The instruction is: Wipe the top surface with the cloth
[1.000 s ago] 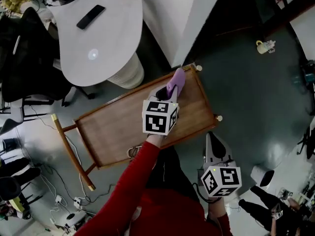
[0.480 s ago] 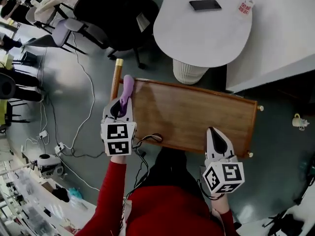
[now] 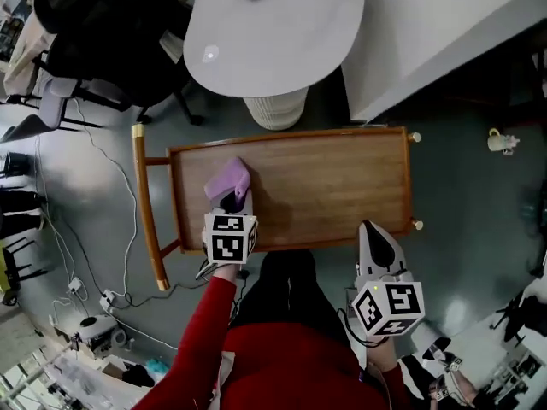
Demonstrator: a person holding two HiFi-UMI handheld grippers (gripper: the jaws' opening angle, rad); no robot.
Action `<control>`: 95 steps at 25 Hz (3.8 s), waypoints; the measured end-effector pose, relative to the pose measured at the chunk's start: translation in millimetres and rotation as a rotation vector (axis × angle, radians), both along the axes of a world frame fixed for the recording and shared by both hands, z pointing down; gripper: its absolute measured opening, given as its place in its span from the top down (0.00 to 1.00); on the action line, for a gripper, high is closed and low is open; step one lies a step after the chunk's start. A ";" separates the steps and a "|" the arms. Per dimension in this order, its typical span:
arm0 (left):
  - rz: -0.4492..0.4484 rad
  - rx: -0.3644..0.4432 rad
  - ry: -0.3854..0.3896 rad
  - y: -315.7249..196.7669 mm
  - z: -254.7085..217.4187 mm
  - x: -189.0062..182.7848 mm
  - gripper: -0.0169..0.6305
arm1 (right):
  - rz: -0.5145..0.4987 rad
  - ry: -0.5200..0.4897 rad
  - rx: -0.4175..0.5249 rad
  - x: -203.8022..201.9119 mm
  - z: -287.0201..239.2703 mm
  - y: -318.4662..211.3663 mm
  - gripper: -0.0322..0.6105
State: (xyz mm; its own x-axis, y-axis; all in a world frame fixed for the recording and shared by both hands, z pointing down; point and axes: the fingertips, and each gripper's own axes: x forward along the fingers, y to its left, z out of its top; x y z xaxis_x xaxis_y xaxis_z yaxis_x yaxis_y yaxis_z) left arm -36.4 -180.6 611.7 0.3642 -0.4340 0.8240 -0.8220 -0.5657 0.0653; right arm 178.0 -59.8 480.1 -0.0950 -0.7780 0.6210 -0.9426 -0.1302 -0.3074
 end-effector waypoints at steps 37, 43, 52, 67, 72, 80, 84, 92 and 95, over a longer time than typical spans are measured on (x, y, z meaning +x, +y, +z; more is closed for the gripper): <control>-0.236 0.367 0.003 30.8 -164.8 -119.3 0.90 | -0.396 -0.043 0.099 -78.2 -24.0 -21.9 0.95; -0.252 0.268 -0.057 51.3 -119.3 -135.7 0.90 | -0.397 -0.014 0.042 -84.7 -13.7 -13.1 0.95; -0.058 0.012 -0.050 92.7 -15.1 -98.5 0.90 | -0.156 -0.003 -0.027 -53.1 6.6 37.8 0.95; 0.804 -0.203 0.348 255.0 -0.5 317.0 0.90 | 0.623 0.060 -0.107 62.5 4.6 245.2 0.95; 0.811 -0.232 0.370 271.5 -1.3 320.9 0.90 | 0.670 0.049 -0.100 63.1 8.1 267.3 0.95; 0.695 -0.111 0.579 215.6 -81.7 300.2 0.90 | 0.439 0.051 -0.020 68.3 -1.7 189.0 0.95; 0.507 0.061 0.631 138.0 -137.3 243.3 0.90 | 0.257 0.064 0.052 56.1 -18.3 126.4 0.95; 0.042 0.375 0.580 30.0 -206.4 50.8 0.90 | -0.118 0.072 0.200 -22.5 -56.6 6.4 0.95; -0.075 0.467 0.568 30.1 -224.5 -2.5 0.90 | -0.224 0.077 0.261 -54.4 -75.2 -19.1 0.95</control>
State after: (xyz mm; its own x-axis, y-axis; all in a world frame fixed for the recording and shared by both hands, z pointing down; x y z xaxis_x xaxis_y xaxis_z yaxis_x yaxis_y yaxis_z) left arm -38.9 -150.4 387.3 0.6354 -0.7337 0.2408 -0.7706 -0.5826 0.2585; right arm 123.5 -78.9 404.9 -0.2417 -0.8766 0.4162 -0.9606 0.1556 -0.2302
